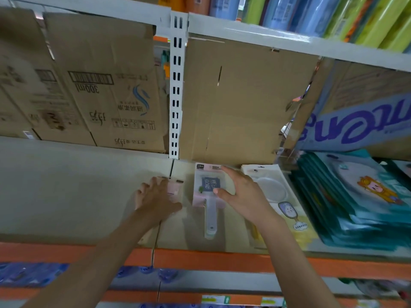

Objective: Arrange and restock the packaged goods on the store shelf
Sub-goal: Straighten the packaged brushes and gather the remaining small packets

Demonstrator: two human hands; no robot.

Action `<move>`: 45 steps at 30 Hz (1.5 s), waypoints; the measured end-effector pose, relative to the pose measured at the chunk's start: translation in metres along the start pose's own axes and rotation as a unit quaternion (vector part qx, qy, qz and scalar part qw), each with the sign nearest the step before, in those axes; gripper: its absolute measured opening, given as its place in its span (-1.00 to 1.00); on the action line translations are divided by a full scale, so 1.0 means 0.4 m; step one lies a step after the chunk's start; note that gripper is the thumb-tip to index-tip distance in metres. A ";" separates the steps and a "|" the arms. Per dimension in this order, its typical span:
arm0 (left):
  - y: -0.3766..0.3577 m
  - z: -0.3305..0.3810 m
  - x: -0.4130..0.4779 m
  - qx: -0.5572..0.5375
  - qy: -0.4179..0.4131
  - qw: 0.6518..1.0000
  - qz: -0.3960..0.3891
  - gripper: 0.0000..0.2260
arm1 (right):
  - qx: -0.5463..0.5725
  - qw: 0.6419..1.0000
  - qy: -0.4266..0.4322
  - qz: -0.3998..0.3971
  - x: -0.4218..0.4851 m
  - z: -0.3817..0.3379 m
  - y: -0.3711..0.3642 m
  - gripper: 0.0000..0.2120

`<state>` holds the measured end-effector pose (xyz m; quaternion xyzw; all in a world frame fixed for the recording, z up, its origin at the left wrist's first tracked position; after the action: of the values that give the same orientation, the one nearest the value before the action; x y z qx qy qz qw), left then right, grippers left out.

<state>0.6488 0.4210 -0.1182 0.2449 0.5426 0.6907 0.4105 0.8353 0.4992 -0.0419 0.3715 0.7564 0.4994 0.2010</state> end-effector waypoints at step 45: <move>0.276 0.209 -0.014 -0.422 -0.221 0.873 -0.103 -0.95 | 0.290 0.949 0.108 -0.059 0.108 -0.020 0.133 -0.80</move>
<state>0.6841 0.4540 0.0116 0.1378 0.1169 0.7354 0.6531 0.8215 0.5393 0.0124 0.3122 0.9064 0.2828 0.0306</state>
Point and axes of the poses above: each hand's wrist, its own x-axis towards the middle knuckle, its own y-axis out of the back of the hand, z = x × y, the point moved 3 cm from there along x, towards the middle knuckle, and after that the axes turned 1 degree about -y, right-handed, at the moved point
